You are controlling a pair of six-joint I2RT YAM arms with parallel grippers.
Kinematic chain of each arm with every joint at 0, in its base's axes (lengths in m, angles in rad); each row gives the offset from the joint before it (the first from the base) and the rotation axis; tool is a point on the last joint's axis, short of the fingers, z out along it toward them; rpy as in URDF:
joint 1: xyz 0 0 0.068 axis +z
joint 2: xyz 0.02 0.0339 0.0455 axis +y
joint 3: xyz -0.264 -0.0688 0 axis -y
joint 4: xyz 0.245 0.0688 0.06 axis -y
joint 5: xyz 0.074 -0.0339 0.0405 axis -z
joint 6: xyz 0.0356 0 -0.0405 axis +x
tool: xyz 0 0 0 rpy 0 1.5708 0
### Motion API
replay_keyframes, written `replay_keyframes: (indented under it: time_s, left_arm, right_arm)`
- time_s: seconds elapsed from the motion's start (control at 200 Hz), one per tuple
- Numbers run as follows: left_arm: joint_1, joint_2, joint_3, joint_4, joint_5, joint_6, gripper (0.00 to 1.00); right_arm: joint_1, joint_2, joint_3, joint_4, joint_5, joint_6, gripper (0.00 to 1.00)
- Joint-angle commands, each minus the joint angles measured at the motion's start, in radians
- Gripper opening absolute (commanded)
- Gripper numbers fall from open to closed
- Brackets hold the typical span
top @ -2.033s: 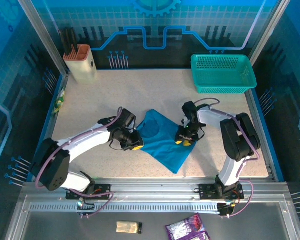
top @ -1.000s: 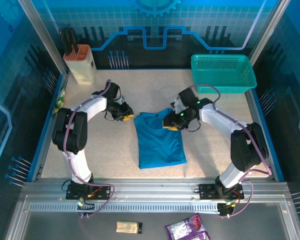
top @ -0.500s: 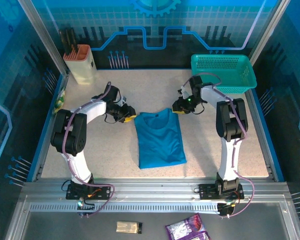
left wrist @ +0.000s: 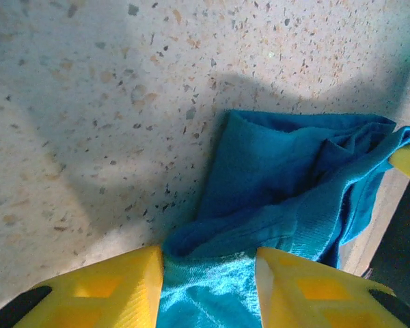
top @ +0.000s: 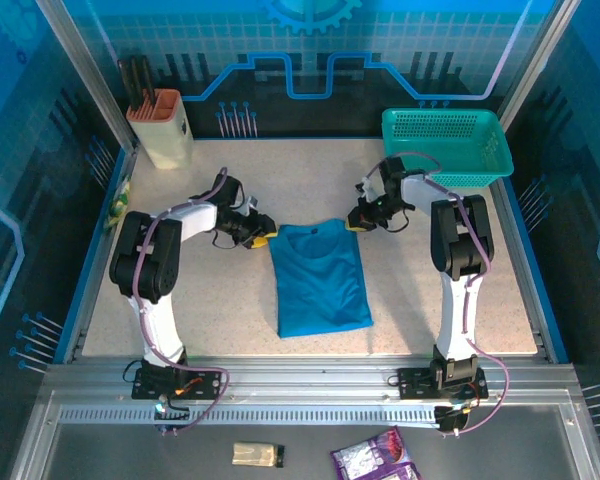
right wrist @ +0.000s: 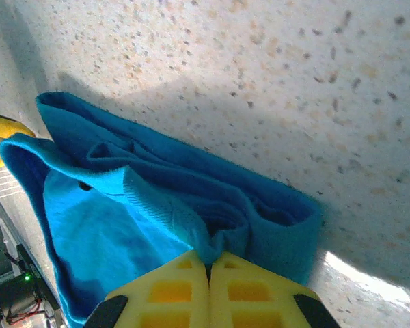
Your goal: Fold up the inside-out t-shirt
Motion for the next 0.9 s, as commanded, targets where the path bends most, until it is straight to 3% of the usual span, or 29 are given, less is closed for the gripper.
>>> replay_keyframes:
  time_s: [0.0, 0.11, 0.25, 0.355, 0.51, 0.625, 0.896]
  left_arm:
    - [0.000, 0.034, -0.022, 0.043, 0.048, 0.011, 0.38]
    - [-0.001, 0.029, -0.031, 0.071, 0.067, 0.001, 0.30]
    - [-0.003, -0.076, -0.078, 0.109, -0.013, -0.016, 0.10]
    - [-0.007, -0.142, -0.073, 0.101, -0.013, -0.025, 0.00]
    - [-0.048, -0.241, -0.054, 0.026, -0.093, 0.019, 0.00]
    - [-0.055, -0.244, -0.039, 0.019, -0.075, 0.007, 0.00]
    - [-0.055, -0.015, 0.177, -0.051, -0.078, 0.062, 0.00]
  right_arm:
    - [-0.016, -0.025, -0.022, 0.015, -0.029, 0.016, 0.02]
    - [-0.015, -0.031, -0.036, 0.030, -0.037, 0.026, 0.02]
    - [-0.012, -0.064, -0.044, 0.039, -0.060, 0.047, 0.00]
    - [-0.010, -0.155, -0.072, 0.036, -0.049, 0.061, 0.00]
    - [-0.012, -0.307, -0.137, 0.019, -0.013, 0.104, 0.00]
    - [-0.017, -0.353, -0.169, 0.025, 0.008, 0.129, 0.00]
    - [-0.041, -0.189, -0.083, 0.030, 0.173, 0.155, 0.00]
